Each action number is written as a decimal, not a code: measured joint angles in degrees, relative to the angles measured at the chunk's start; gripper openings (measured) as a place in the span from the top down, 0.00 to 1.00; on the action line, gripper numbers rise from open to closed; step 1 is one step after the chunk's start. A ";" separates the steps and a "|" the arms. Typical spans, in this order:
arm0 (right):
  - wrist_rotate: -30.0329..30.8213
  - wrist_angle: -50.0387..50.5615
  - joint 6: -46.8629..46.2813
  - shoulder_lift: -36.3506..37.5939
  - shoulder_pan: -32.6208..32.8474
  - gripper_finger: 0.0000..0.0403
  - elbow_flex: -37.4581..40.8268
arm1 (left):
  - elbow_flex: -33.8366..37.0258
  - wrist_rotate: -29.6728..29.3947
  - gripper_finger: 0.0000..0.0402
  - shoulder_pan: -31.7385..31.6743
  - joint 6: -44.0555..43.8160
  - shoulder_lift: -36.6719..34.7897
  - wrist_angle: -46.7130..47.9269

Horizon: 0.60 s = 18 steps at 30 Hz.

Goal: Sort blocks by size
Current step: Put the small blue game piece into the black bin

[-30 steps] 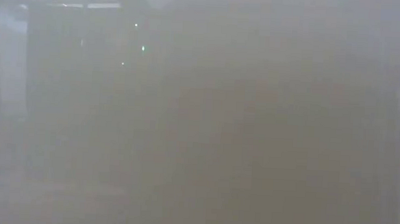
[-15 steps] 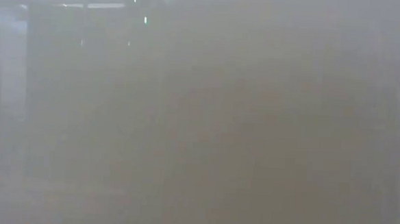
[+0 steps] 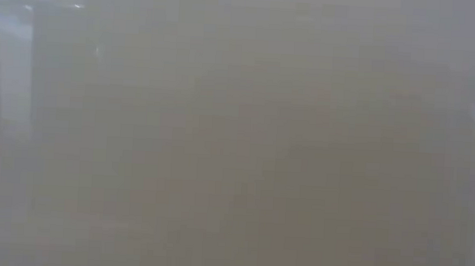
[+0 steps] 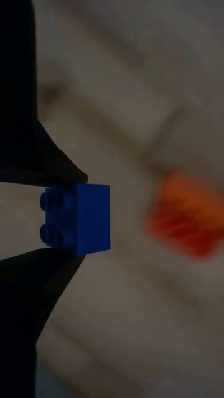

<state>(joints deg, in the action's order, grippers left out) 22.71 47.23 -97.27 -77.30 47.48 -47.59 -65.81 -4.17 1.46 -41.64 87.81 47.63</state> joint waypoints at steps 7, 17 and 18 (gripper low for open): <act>-0.07 3.01 -2.09 0.12 -1.66 0.58 0.02 | -10.36 2.63 0.65 -19.92 18.24 5.90 -8.78; -0.22 6.73 -7.13 1.22 -7.53 0.58 0.02 | -38.95 8.06 0.65 -31.80 35.60 29.02 -0.85; -0.23 6.72 -7.62 1.24 -8.00 0.58 0.02 | -41.56 8.04 0.65 -32.27 35.87 31.31 0.13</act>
<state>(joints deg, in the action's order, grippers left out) 22.48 53.95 -104.89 -76.06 39.48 -47.57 -107.37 3.87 -30.81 -5.78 119.13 47.76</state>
